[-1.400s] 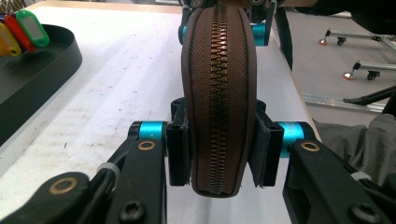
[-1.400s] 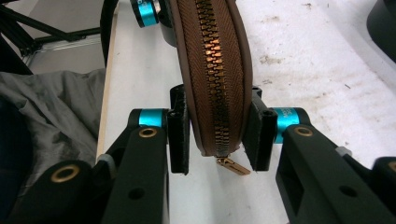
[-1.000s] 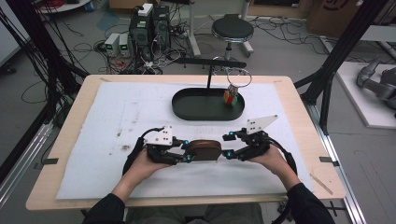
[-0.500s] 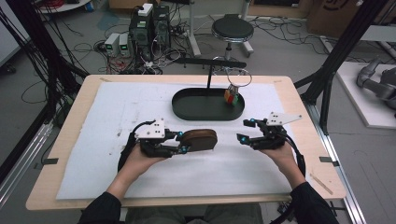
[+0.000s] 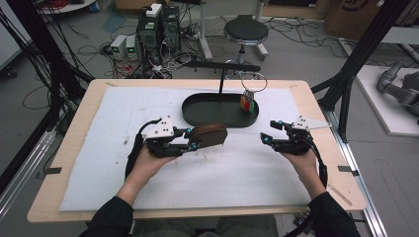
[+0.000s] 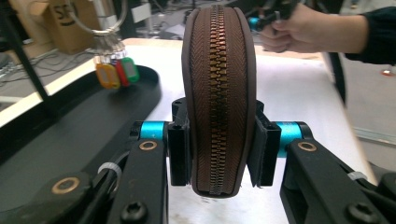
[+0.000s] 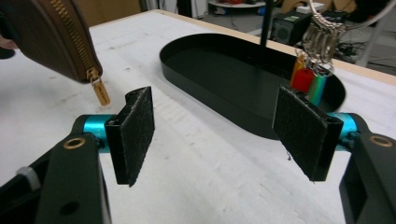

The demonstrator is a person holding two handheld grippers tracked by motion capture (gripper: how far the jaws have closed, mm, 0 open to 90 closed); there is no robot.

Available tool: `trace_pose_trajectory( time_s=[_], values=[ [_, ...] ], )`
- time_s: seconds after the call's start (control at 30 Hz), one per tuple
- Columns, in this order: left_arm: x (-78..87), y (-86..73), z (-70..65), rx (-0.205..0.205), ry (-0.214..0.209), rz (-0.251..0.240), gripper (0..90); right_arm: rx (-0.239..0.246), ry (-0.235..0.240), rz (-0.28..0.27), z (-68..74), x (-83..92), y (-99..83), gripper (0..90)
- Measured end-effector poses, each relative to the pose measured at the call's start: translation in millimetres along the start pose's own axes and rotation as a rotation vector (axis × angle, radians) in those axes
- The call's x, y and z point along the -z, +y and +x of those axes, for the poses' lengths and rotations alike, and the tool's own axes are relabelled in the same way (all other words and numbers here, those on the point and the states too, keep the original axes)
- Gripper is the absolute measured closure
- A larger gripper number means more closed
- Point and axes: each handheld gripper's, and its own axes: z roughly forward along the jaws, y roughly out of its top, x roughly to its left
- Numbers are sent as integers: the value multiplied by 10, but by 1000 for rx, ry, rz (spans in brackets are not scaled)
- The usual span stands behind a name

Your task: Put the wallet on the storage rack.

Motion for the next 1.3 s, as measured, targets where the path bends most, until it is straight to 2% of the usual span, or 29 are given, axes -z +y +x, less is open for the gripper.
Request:
trace_pose_trajectory(
  time_s=[0.07, 0.17, 0.3, 0.5, 0.73, 0.97, 1.3],
  values=[
    [-16, 13, 31, 0, 18, -2, 658, -9, -14, 1, -19, 10, -10, 303],
    [-55, 28, 99, 22, 27, -14, 658, -13, -21, -1, -37, 18, -15, 303],
    [-108, 54, 203, 43, 61, -19, 659, -22, -31, -3, -57, 35, -22, 303],
    [-197, 99, 342, 65, 109, -10, 660, -26, -41, -11, -69, 52, -20, 303],
    [-329, 176, 461, 71, 138, -14, 660, -33, -52, -19, -97, 72, -25, 304],
    [-503, 202, 611, 107, 154, 1, 660, -38, -62, -25, -127, 93, -30, 304],
    [-790, 154, 789, 142, 178, 30, 660, -44, -65, -26, -139, 98, -33, 305]
  ],
)
